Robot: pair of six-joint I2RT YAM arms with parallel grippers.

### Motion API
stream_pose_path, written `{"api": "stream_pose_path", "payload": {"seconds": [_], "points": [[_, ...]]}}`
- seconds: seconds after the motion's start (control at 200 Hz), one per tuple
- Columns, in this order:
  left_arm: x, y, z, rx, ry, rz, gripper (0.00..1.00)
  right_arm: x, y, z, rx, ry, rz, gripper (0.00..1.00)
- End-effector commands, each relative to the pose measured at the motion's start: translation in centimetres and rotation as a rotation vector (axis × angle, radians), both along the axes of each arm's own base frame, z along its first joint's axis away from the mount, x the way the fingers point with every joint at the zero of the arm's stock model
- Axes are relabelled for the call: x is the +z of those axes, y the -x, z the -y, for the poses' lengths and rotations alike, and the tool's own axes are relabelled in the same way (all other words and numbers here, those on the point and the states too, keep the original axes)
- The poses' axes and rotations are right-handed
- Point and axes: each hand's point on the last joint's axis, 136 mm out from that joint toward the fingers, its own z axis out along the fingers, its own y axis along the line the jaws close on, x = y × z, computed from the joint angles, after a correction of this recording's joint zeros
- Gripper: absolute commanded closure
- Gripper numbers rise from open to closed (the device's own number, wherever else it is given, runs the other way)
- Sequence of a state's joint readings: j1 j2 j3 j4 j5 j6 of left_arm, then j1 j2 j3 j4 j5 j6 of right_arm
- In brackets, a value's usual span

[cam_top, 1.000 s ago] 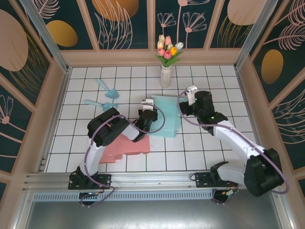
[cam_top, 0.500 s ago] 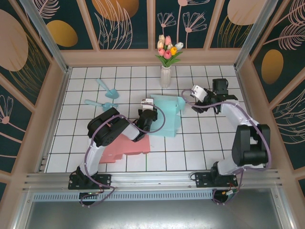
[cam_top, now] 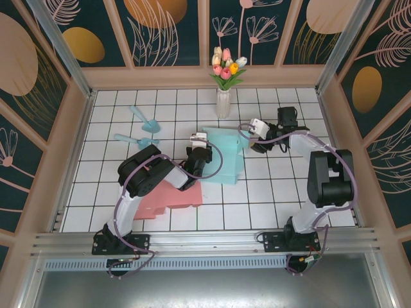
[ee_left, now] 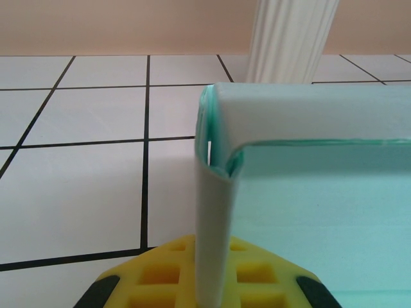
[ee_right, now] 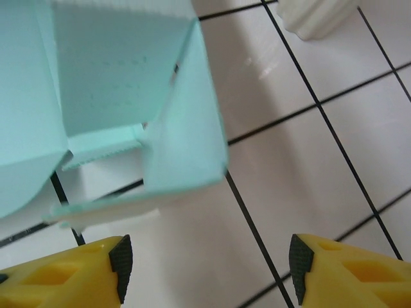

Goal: Fold the paper box

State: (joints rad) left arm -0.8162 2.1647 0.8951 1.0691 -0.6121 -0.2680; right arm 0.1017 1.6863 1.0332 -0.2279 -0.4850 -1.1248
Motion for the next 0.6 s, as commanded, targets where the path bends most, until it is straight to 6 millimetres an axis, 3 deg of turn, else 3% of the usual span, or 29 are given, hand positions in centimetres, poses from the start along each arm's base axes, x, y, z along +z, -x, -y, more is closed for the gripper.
{"api": "stream_pose_path", "payload": {"seconds": [0.0, 0.18, 0.596], "points": [[0.2, -0.2, 0.0, 0.013, 0.024, 0.013, 1.00, 1.3, -0.6, -2.4, 0.084, -0.065, 0.034, 0.33], [0.3, -0.2, 0.1, 0.011, 0.025, 0.013, 1.00, 1.4, -0.4, -3.8, 0.121, -0.088, 0.016, 0.38], [0.1, -0.2, 0.0, 0.017, 0.022, 0.009, 1.00, 2.9, 2.3, -6.9, 0.179, -0.133, 0.000, 0.44]]}}
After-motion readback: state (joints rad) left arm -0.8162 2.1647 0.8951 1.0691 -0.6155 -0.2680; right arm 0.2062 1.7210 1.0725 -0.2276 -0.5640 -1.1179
